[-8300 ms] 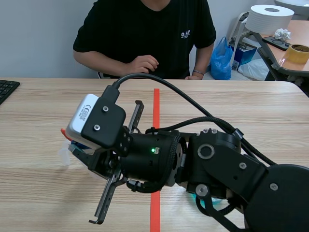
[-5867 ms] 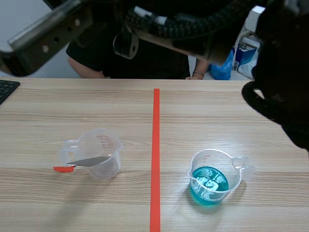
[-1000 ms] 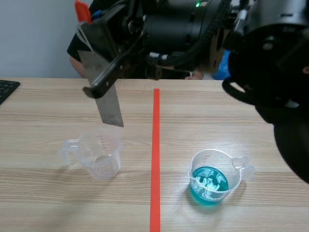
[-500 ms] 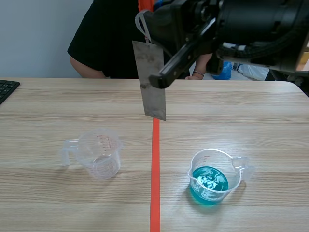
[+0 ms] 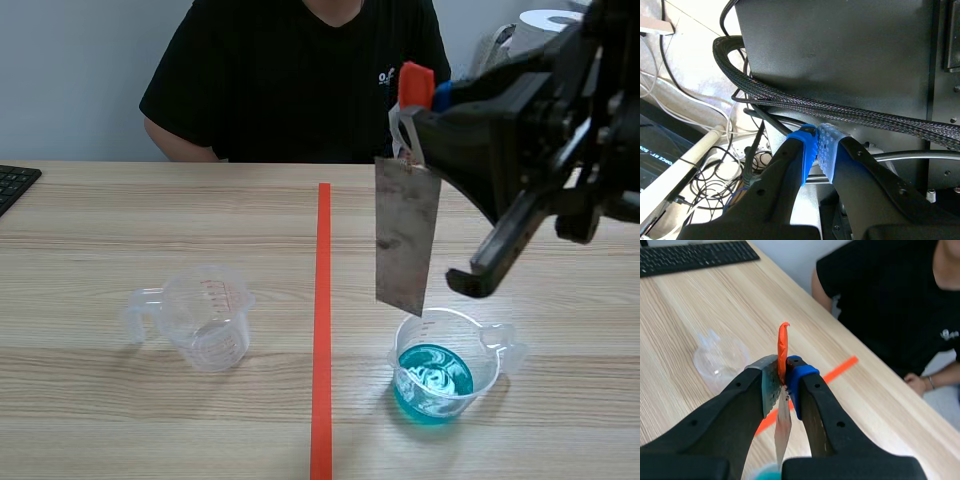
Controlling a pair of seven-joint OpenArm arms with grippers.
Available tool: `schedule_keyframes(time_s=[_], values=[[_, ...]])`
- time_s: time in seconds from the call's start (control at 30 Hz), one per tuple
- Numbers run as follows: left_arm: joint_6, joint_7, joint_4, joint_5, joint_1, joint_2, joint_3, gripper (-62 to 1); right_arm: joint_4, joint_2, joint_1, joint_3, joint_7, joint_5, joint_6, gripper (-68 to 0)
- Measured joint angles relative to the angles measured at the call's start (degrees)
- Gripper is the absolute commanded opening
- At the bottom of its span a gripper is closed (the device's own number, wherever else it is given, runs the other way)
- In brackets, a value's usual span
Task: Do the redox reaction experiment.
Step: 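Move the plate over the blue solution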
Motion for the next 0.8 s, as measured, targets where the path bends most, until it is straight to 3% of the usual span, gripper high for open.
schedule_keyframes(time_s=[0.23,0.43,0.8], values=[[0.0,0.0,0.0,0.0,0.0,0.0,0.0,-56.7,0.6,0.4,-5.7,6.3,3.3,-0.2,1.2,-66.9],[0.0,0.0,0.0,0.0,0.0,0.0,0.0,-56.7,1.3,5.0,-9.4,9.8,8.7,-0.2,1.2,-66.9],[0.0,0.0,0.0,0.0,0.0,0.0,0.0,-56.7,1.3,7.8,-12.1,11.0,12.3,-0.1,1.2,-66.9]])
